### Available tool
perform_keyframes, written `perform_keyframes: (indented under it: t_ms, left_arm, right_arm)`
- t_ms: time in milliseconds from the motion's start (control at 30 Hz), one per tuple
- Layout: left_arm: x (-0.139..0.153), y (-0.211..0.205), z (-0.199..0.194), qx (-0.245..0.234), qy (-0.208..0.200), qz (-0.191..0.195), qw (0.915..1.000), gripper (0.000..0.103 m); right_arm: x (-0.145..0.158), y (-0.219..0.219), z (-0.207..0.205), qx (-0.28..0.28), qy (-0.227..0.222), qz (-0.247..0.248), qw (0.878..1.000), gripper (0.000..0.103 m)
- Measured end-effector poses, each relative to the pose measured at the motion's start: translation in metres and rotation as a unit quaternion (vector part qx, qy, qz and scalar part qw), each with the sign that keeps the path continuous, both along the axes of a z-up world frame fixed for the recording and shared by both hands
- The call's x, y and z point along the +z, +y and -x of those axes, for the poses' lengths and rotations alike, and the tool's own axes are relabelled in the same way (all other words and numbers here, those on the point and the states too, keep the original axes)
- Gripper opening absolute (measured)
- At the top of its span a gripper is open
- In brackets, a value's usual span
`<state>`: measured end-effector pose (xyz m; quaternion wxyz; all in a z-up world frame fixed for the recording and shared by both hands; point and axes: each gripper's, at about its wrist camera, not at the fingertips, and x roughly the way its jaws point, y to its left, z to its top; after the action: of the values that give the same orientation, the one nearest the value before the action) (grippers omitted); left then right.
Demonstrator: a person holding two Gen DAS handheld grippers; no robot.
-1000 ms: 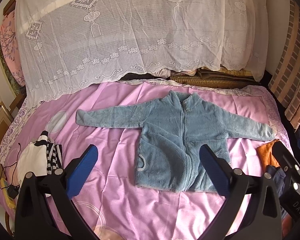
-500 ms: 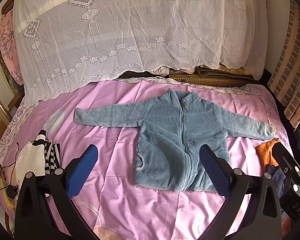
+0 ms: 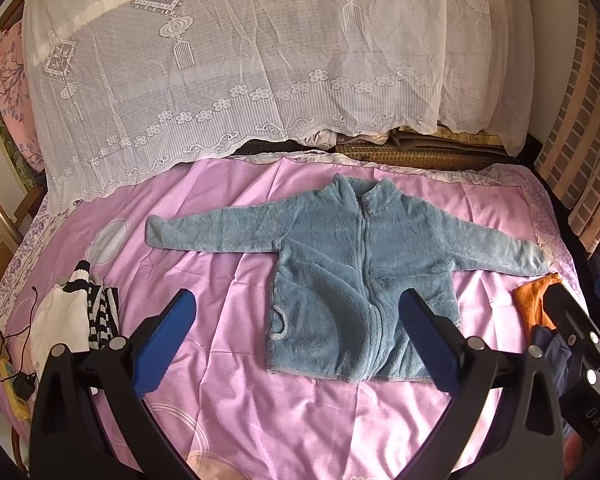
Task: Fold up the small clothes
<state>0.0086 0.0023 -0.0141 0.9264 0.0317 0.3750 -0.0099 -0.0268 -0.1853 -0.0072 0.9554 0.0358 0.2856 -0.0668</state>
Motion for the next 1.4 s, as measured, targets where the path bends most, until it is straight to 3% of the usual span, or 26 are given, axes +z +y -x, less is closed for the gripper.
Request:
perform_keyframes:
  t_ms: [1400]
  left_arm:
    - [-0.0082, 0.0017, -0.0003, -0.001, 0.005, 0.0, 1.0, 0.099]
  right_arm:
    - [-0.0065, 0.0038, -0.0047, 0.0, 0.008, -0.002, 1.0, 0.1]
